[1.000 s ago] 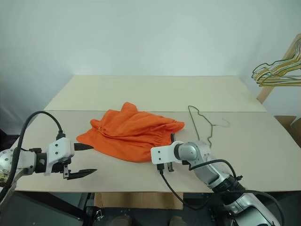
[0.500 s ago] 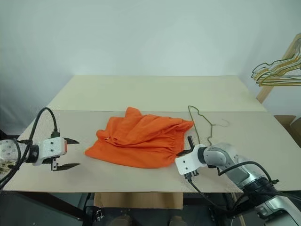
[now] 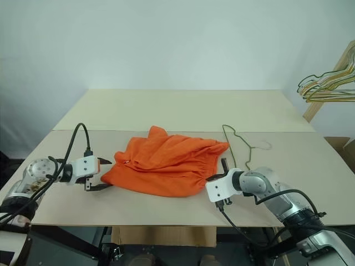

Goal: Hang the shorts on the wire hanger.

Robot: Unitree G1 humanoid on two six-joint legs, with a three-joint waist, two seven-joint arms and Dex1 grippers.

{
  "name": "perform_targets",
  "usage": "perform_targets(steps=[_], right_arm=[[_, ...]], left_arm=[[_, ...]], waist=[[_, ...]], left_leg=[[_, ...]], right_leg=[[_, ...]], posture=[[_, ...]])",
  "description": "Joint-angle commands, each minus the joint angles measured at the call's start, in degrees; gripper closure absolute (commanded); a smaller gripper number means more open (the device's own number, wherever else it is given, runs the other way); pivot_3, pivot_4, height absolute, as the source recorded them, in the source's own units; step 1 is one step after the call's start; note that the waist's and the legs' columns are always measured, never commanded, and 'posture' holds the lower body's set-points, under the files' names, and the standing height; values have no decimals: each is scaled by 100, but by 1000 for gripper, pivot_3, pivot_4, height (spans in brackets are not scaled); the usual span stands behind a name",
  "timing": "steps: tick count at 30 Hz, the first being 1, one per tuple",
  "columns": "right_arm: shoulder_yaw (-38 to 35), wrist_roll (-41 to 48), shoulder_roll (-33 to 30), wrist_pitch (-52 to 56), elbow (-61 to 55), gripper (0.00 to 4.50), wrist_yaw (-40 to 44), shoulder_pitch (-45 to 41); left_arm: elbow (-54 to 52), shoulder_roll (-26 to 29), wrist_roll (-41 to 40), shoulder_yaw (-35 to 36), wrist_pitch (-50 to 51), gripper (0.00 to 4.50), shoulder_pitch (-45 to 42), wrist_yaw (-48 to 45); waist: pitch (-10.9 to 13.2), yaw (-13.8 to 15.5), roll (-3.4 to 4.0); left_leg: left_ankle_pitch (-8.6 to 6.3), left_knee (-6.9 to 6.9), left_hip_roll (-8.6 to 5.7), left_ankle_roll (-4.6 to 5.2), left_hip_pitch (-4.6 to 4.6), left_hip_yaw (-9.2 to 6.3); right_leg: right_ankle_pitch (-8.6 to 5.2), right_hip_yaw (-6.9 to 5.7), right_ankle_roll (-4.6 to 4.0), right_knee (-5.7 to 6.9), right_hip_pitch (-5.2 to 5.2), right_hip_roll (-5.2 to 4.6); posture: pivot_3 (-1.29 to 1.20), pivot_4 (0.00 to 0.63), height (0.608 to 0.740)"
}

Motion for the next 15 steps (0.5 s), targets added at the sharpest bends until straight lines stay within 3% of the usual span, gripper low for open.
perform_targets(steps=[1,6,9,15], right_arm=[[-222,47,70,90,-121,4475,-48,-115],[-241,53,70,84,-121,4475,-20,-116],[-243,66,78,108,-126,4500,4,-134],[-246,88,110,149,-113,4500,0,-158]], left_arm=[[551,-230,197,-126,-156,0,-185,204],[968,-426,185,-136,-155,0,-356,142],[1152,-453,284,-215,-235,612,-424,134],[1437,-558,352,-260,-195,2498,-581,202]], waist=[[-13,15,9],[-42,48,36],[-56,55,45],[-73,54,52]], left_leg=[[0,0,0,0,5,0],[0,0,-3,0,8,0],[0,0,-3,0,8,0],[0,0,-3,0,11,0]], right_leg=[[0,0,0,1,4,0],[-1,0,2,0,7,-1],[-2,0,2,0,7,-1],[-2,1,2,2,7,0]], posture=[[78,0,740],[81,0,740],[81,0,740],[82,0,740]])
